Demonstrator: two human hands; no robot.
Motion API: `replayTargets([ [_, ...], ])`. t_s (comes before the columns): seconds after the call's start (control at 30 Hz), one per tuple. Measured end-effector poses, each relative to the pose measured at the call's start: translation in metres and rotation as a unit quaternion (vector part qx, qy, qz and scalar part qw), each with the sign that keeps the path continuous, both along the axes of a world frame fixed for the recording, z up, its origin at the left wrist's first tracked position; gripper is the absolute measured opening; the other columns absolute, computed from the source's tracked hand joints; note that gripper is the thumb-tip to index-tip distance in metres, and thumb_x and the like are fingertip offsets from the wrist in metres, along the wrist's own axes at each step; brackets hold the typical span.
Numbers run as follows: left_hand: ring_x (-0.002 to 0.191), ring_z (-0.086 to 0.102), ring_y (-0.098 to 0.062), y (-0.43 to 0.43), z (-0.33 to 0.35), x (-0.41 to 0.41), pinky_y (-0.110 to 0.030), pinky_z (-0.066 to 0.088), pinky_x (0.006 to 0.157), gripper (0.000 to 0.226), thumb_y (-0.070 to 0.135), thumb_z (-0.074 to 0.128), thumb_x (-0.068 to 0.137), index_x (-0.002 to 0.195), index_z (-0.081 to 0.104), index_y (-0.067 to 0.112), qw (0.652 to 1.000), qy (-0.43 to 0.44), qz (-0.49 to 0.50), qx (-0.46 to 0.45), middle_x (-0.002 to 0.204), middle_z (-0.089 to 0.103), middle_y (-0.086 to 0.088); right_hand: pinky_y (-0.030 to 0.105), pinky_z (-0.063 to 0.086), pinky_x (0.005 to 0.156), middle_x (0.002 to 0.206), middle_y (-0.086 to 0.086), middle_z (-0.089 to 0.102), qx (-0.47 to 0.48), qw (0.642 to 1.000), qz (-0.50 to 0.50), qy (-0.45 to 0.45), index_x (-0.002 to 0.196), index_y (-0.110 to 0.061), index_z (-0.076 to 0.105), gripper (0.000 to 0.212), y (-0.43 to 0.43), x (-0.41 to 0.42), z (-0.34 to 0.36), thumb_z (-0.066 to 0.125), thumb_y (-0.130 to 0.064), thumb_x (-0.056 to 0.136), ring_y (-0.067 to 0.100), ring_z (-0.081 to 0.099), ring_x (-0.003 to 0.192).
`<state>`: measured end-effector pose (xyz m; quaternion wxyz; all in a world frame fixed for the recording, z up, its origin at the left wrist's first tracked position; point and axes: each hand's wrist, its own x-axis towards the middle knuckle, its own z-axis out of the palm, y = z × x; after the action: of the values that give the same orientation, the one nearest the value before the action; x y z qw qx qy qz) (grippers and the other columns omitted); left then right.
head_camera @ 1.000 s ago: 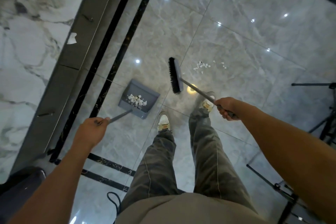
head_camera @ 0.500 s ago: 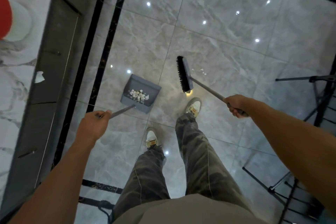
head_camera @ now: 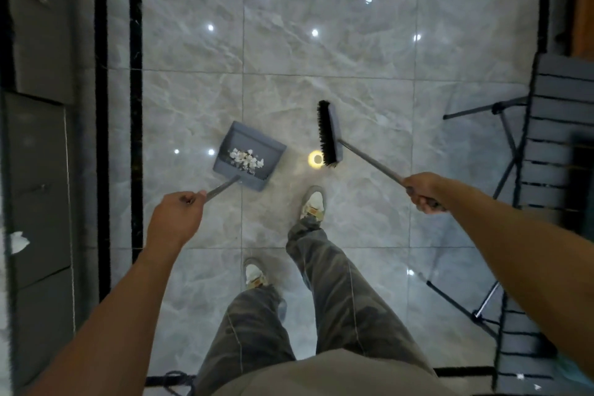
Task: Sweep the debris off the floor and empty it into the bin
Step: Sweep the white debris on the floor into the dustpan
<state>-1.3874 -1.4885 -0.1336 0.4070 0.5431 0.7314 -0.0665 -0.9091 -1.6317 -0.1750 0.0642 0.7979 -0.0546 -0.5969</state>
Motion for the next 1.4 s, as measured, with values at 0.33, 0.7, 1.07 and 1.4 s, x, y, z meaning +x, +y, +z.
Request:
replayTargets([
  [0.33,0.067,0.061,-0.028,0.053,0.000,0.104,-0.037,0.049,0.068,0.053,0.048,0.057,0.101,0.059,0.059,0.015,0.990,0.008,-0.143,0.007,0.065,0.063,-0.007,0.019,0.019,0.033,0.047,-0.004,0.030,0.076,0.978,-0.183,0.073,0.061,-0.023,0.039,0.046,-0.076,0.032,0.024,0.042,-0.037,0.105,0.009,0.028,0.033],
  [0.7,0.071,0.066,-0.029,0.059,0.010,0.145,-0.039,0.058,0.073,0.049,0.048,0.055,0.101,0.060,0.062,0.022,0.959,0.050,-0.278,0.005,0.066,0.066,-0.003,0.023,0.028,0.041,0.055,0.004,0.041,0.149,0.975,-0.161,-0.045,0.091,-0.008,0.055,0.023,-0.066,0.040,0.058,0.043,-0.026,0.098,0.016,0.034,0.040],
  [1.07,0.055,0.060,-0.017,0.052,-0.017,0.131,-0.026,0.037,0.053,0.050,0.043,0.053,0.101,0.062,0.063,0.014,0.914,0.078,-0.397,0.026,0.056,0.061,0.002,0.019,0.036,0.039,0.063,0.018,0.057,0.055,0.984,-0.027,-0.167,0.097,0.002,0.059,0.026,-0.058,-0.022,-0.001,0.044,-0.019,0.100,0.020,0.048,0.046],
  [1.4,0.074,0.063,-0.028,0.062,-0.027,0.157,-0.033,0.049,0.068,0.037,0.038,0.048,0.101,0.081,0.063,0.011,0.912,0.063,-0.401,0.056,0.078,0.065,-0.007,0.022,0.037,0.035,0.062,0.020,0.058,0.096,0.991,-0.050,-0.081,0.109,0.006,0.056,0.025,-0.002,-0.171,-0.026,0.041,-0.014,0.102,0.025,0.051,0.042],
])
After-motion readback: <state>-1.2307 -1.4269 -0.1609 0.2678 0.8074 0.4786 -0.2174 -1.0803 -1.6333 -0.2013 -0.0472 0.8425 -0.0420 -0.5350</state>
